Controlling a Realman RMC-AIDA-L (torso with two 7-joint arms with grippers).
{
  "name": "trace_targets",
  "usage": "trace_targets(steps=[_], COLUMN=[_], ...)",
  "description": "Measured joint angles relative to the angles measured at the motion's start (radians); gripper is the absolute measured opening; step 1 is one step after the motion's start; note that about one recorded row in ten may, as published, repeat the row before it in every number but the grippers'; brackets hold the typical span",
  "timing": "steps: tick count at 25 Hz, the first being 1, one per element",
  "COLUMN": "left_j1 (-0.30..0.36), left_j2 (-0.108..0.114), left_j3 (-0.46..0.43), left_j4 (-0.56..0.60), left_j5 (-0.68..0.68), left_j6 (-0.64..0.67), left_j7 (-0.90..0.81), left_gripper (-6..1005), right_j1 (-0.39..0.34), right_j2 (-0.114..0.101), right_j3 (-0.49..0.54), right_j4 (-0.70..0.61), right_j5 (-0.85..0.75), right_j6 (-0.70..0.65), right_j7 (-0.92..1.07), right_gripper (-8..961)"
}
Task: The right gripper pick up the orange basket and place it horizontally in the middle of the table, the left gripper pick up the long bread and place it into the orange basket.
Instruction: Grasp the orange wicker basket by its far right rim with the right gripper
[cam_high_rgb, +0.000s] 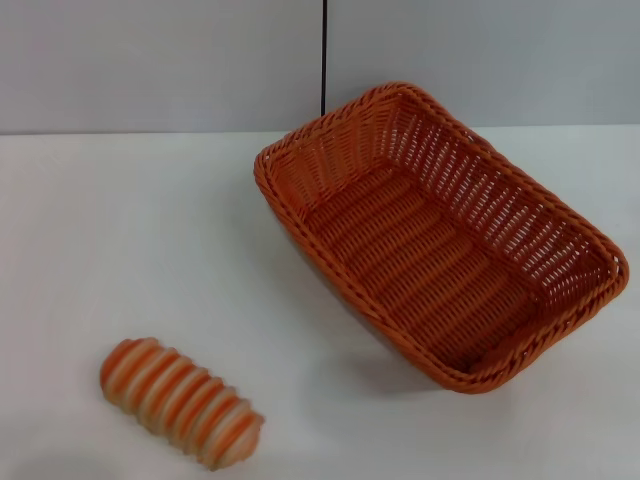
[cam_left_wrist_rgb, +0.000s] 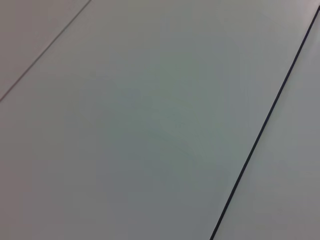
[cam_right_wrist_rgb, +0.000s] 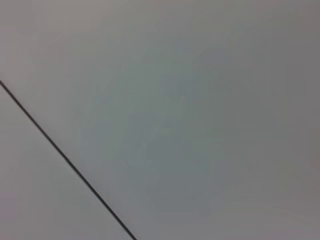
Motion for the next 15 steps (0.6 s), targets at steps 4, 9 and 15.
trace_targets(steps=[4,9,15], left_j1=[0.004,0.000,-0.006], left_j2=[0.000,0.000,0.003], left_j3=[0.002,0.017,0.064], left_j4=[-0.002,0.001,0.006], left_j5=[0.003,0.004,0.004], left_j6=[0.006,0.007,0.011], left_j7=[0.005,0.002,-0.004], left_gripper=[663,656,654], right_j1=[-0.002,0.026,0.090], right_j2=[-0.016,-0.100,-0.223], right_j3=[-0.021,-0.170,-0.441], right_j4=[-0.007,-0.082,-0.346], right_j5=[-0.016,-0.092,-0.258], right_j6=[0.044,0.095,0.249], right_j7=[0.019,0.173,0.514], right_gripper=[713,713,713])
